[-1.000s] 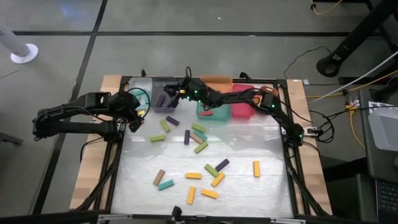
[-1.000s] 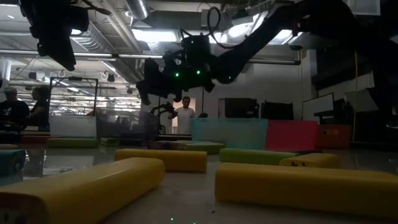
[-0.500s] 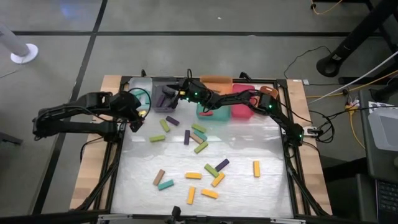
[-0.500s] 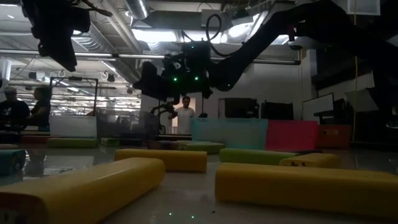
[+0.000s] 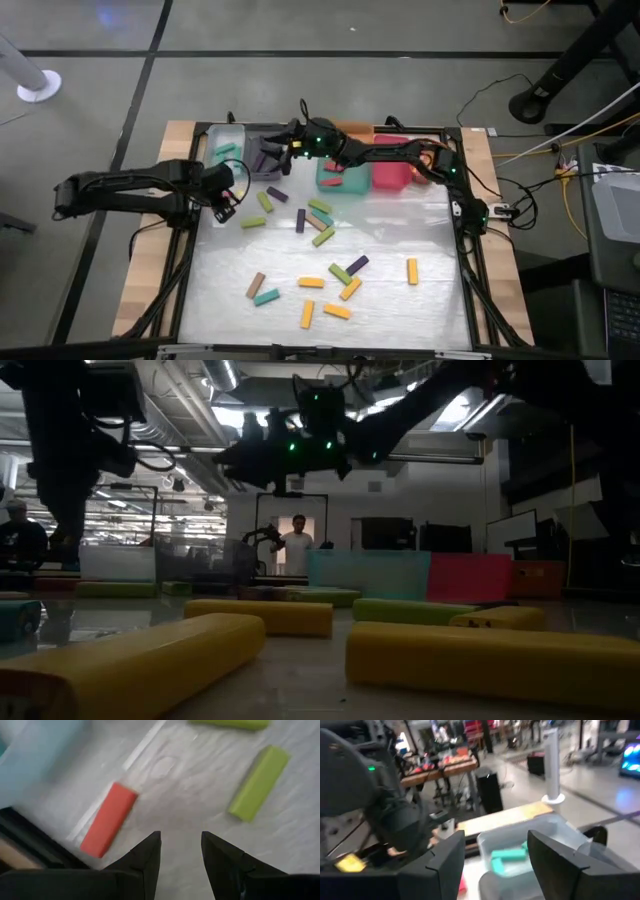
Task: Sort blocks
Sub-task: Put the orange block into the light blue bin
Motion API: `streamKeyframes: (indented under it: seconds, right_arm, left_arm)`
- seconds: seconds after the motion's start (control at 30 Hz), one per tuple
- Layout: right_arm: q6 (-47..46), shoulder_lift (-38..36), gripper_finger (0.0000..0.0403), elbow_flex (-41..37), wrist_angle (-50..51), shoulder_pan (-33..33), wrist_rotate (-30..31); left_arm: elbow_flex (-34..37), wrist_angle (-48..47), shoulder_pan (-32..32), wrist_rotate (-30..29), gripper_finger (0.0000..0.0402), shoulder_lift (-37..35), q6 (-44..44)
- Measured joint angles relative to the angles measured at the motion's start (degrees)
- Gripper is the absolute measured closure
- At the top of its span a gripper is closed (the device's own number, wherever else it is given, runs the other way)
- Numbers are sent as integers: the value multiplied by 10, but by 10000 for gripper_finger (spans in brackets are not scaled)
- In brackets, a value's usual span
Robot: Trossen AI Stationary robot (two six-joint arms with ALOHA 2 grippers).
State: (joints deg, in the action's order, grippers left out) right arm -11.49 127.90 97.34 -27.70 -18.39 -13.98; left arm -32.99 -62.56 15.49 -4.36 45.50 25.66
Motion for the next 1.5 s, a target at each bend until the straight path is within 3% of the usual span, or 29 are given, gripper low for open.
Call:
streamKeyframes:
  seconds: [0.23, 0.9, 1.17, 1.33, 1.5]
  right_arm:
    - [0, -40, 189, 0, 96, 1, -73]
    - [2, -48, 189, 0, 229, 1, -171]
    - [63, -84, 189, 0, 275, 24, -153]
    - [102, -118, 189, 0, 326, 36, -120]
    - [123, -153, 189, 0, 375, 42, -98]
  left_arm:
    - [0, 22, 1, -85, 273, 50, 125]
    - [-1, 101, 17, -129, 273, 279, 190]
    - [-3, 117, 29, -126, 272, 303, 222]
    - [-15, 159, 11, -96, 272, 302, 240]
    - [-30, 241, -10, -49, 273, 303, 197]
